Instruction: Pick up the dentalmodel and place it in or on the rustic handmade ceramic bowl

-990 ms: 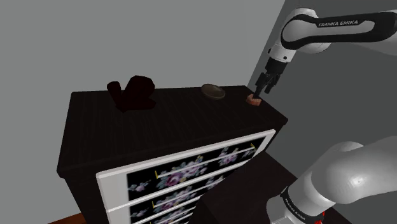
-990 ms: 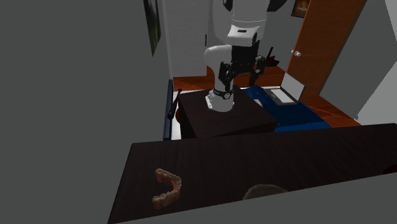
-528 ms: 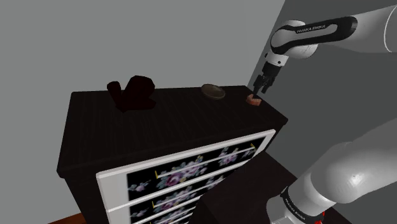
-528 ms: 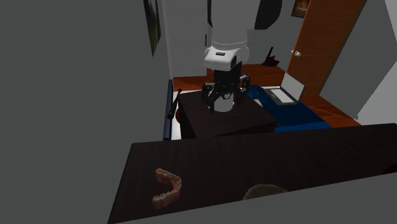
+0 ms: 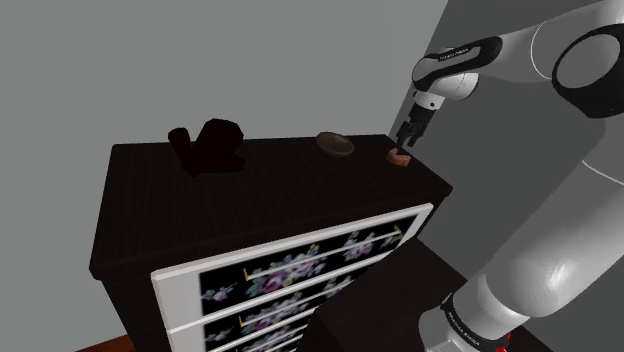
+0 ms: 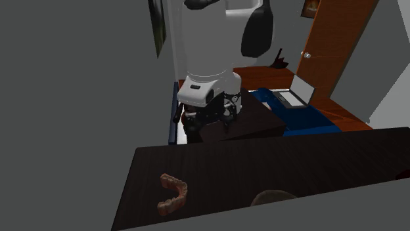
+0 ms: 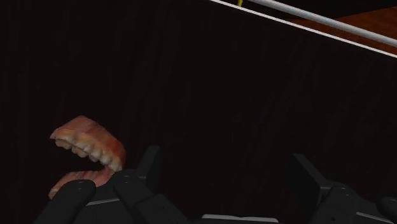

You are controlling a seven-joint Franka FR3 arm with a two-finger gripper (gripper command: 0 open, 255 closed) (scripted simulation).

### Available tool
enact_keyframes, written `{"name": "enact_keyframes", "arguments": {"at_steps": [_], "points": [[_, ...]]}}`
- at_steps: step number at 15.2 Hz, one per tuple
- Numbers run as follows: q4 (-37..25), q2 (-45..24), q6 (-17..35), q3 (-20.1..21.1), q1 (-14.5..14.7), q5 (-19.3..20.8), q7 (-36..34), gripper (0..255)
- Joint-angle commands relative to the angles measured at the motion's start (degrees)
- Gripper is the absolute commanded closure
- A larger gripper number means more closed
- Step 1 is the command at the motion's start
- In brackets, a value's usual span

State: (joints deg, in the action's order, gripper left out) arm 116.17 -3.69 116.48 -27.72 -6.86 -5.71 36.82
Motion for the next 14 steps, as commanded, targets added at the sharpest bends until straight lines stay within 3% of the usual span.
{"name": "enact_keyframes", "arguments": {"at_steps": [1, 10, 14], "points": [[-3.34, -4.66, 0.63, -0.61, -1.2, -2.73, 3.12, 0], [-25.02, -26.12, -2.4, 0.92, -10.57, -13.37, 12.84, 0], [-24.69, -27.58, -0.73, 1.4, -10.93, -14.1, 13.33, 0]]}}
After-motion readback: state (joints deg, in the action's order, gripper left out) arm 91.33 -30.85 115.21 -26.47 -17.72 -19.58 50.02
